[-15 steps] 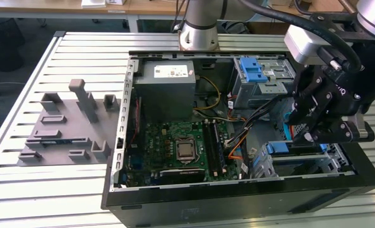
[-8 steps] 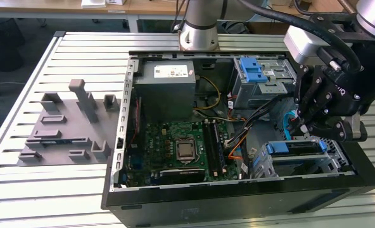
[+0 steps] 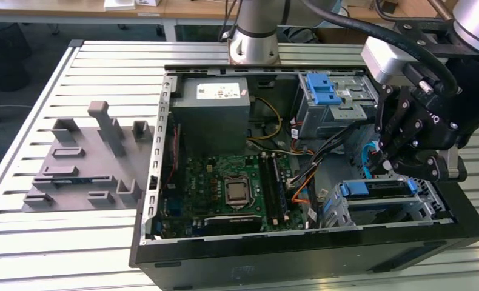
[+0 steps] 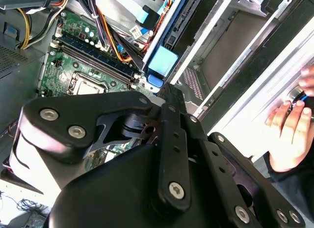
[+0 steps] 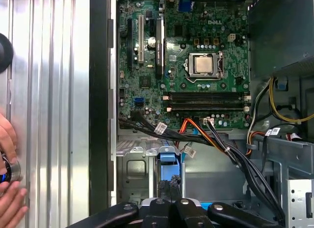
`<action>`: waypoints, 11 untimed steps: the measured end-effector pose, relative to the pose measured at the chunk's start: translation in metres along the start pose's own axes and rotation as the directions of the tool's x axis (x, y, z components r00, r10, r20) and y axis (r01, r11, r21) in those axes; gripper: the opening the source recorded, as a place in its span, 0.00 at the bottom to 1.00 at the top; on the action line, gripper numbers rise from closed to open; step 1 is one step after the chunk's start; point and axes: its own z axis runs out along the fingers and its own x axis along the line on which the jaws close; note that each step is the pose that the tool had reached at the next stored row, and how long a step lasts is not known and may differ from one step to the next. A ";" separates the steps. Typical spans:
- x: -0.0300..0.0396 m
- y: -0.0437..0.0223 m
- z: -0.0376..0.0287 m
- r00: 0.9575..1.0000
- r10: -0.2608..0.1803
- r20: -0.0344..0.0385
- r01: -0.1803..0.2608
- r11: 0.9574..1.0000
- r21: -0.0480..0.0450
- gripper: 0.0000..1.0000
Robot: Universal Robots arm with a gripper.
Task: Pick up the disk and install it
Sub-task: 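Insert the first disk wire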
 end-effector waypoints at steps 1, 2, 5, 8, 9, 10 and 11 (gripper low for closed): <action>0.0000 0.0000 0.0001 1.000 0.000 0.000 0.000 1.000 0.000 0.11; 0.0000 0.0000 0.0001 1.000 0.000 0.000 0.000 1.000 0.000 0.11; -0.0001 -0.0018 0.0001 1.000 0.000 0.000 0.000 1.000 0.000 0.11; -0.0004 -0.0040 0.0000 1.000 0.000 0.000 0.000 1.000 0.000 0.11; -0.0005 -0.0042 0.0000 1.000 0.000 0.000 0.000 1.000 0.000 0.11; -0.0008 -0.0043 0.0001 1.000 0.000 0.000 0.000 1.000 0.000 0.11; -0.0011 -0.0046 0.0000 1.000 0.000 0.000 0.000 1.000 0.000 0.11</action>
